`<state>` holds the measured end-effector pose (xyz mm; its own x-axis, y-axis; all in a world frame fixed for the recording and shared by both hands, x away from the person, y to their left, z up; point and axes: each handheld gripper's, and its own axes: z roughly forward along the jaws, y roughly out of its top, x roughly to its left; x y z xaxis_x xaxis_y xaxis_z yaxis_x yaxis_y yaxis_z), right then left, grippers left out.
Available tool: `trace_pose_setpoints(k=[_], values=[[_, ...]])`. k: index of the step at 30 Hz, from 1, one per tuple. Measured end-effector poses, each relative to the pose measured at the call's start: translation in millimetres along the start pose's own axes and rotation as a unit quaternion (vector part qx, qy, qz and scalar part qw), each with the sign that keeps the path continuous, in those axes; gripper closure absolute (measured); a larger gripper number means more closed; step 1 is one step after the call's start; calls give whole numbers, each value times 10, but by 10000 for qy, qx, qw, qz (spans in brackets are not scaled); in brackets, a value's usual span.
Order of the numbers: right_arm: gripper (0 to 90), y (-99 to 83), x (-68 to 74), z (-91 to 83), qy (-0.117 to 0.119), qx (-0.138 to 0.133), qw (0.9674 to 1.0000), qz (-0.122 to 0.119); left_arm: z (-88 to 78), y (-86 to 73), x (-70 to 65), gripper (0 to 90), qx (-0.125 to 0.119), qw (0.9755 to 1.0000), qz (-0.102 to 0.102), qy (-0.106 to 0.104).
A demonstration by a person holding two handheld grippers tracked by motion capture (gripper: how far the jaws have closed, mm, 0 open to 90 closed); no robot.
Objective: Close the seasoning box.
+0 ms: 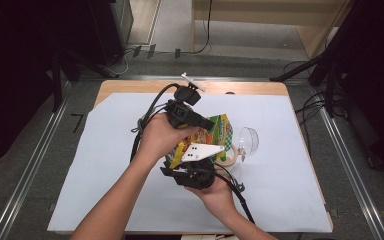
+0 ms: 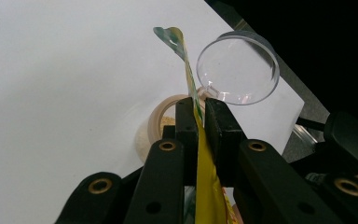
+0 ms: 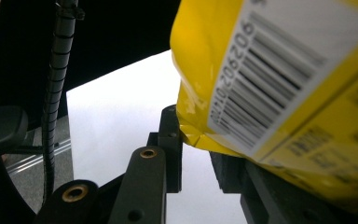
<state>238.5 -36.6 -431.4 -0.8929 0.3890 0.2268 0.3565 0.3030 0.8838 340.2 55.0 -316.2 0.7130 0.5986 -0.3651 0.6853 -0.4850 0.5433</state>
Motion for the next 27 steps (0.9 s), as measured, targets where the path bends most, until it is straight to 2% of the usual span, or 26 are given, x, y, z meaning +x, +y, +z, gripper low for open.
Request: trace_pose_setpoints(k=[27], values=[[769, 1, -14, -10, -23, -3, 10000, 36, 14, 18, -15, 843, 8, 10000, 18, -7]])
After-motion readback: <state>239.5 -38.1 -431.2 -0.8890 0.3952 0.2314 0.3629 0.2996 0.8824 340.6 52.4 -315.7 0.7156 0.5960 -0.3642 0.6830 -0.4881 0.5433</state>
